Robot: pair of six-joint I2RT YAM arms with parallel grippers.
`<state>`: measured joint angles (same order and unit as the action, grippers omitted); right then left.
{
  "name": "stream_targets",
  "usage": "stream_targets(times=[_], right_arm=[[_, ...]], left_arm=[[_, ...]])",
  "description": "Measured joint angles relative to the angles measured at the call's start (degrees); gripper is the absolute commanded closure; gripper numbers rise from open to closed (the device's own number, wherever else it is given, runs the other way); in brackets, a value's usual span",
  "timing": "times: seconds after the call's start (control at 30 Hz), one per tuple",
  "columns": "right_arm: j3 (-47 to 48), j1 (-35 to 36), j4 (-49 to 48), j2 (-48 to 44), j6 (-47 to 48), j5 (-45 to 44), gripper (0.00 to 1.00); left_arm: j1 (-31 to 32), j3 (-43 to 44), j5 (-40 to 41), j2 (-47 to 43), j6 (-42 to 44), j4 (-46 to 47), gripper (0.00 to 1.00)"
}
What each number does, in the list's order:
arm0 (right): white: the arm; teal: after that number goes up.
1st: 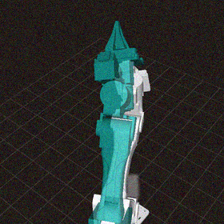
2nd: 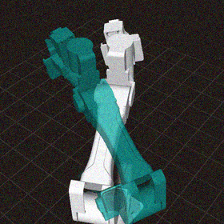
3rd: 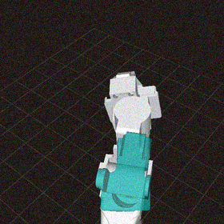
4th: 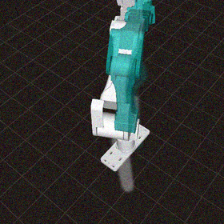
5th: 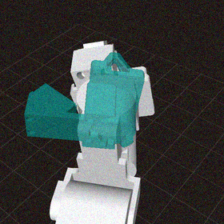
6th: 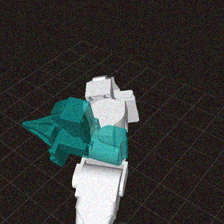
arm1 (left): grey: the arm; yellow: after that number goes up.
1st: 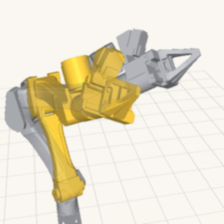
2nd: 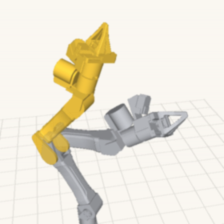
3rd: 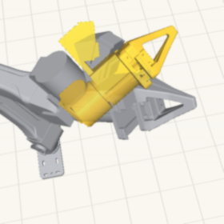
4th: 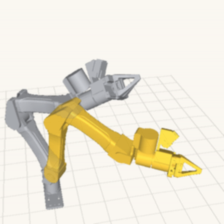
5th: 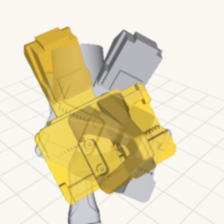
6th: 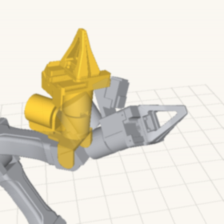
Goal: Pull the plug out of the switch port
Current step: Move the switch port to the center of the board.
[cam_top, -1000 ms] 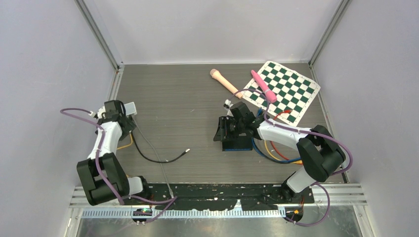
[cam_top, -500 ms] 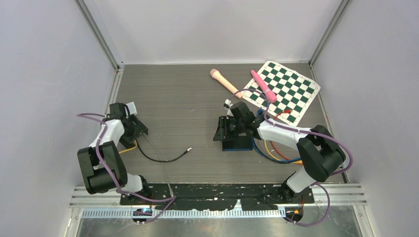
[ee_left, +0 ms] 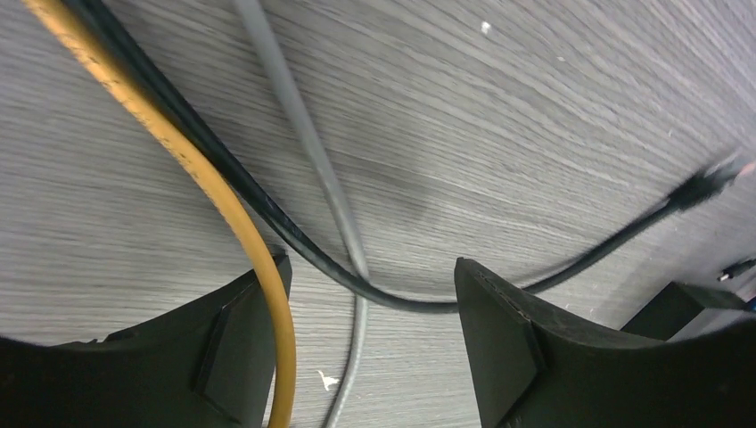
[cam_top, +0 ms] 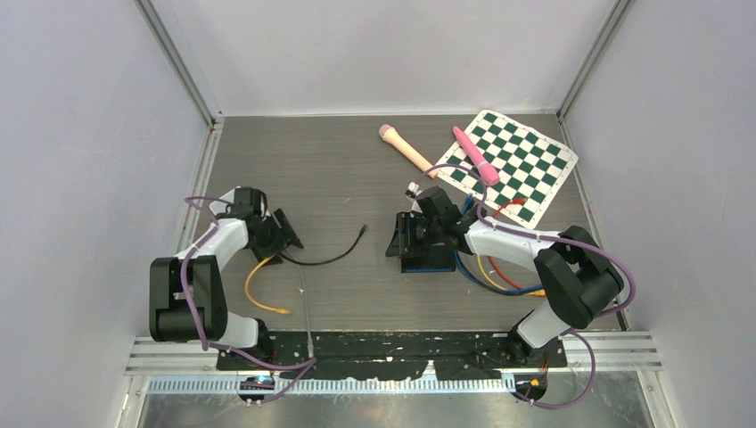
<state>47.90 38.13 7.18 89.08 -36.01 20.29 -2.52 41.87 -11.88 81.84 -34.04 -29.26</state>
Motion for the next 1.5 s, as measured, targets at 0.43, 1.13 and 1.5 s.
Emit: stream_targets(times=[0.43,1.13,1.5], right_arm=[[-0.66,0.00,-0.39,0.00,0.59,0.02,0.51],[36.54,11.67,8.20,29.31,20.57,2.01,0.42],[48.39,16.59,13.97,35.43,30.18,-1.16,0.41]], left_arm=[[8.50,-0.52,-0.07,-0.31,-0.17,1.84,0.34],[5.25,-2.60,13.16,-22.14,3.04,-5.90,0.00],[-3.93,-4.07,18.34,-31.01,2.75,-10.23,0.00]])
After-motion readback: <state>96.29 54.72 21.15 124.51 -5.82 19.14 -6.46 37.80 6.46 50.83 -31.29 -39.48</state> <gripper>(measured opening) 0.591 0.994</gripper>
